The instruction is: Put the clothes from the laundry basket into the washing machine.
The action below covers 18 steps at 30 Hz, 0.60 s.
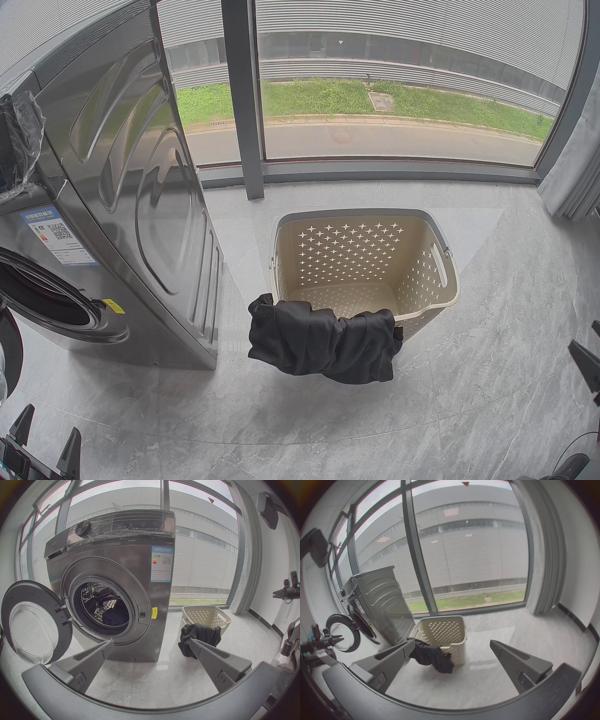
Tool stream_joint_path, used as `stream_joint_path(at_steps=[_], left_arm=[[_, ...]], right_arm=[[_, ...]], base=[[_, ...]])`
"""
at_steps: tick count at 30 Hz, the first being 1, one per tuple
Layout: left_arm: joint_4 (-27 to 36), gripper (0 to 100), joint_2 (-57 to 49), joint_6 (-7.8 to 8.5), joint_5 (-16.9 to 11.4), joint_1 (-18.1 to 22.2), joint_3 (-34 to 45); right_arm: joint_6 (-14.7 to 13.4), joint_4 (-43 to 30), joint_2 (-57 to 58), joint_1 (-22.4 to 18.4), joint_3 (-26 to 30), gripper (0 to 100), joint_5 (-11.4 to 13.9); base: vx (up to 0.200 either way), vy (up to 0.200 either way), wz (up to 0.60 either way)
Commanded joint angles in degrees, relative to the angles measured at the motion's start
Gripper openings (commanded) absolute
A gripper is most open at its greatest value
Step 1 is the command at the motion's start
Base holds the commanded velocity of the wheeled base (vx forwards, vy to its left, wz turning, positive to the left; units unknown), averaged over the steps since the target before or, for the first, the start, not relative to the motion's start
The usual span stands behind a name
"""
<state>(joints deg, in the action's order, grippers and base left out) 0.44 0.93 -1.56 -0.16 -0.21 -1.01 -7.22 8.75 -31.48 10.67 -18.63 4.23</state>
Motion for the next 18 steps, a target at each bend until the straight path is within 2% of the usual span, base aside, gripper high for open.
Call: stream_joint_path(at_steps=[1,8,12,13,14,18], left_arm=[[0.0,100,-0.8,0.07,0.0,0.0,0.8],[0.0,100,-0.8,0.07,0.0,0.0,0.8],[0.0,100,-0.8,0.07,0.0,0.0,0.8],[0.0,100,-0.8,0.07,0.0,0.0,0.8],[0.0,100,-0.8,0.07,0.0,0.0,0.8],[0.0,100,-0.8,0.07,0.0,0.0,0.8]], right_arm=[[-5.8,12.8,-31.4,11.5,-4.2,100,0.7],[-5.8,19.2,-43.1,11.0,-7.4,100,0.0],[-5.9,19.4,-48.5,11.0,-10.2,100,-0.1],[-6.0,19.5,-49.8,11.0,-11.0,100,-0.1],[-6.1,19.5,-50.9,11.0,-11.6,100,-0.1],[-7.5,19.5,-55.3,11.0,-14.2,100,-0.2]], base=[[0.0,0.0,0.0],[0.0,0.0,0.0],[0.0,0.0,0.0],[-0.2,0.0,0.0],[-0.2,0.0,0.0],[0.0,0.0,0.0]])
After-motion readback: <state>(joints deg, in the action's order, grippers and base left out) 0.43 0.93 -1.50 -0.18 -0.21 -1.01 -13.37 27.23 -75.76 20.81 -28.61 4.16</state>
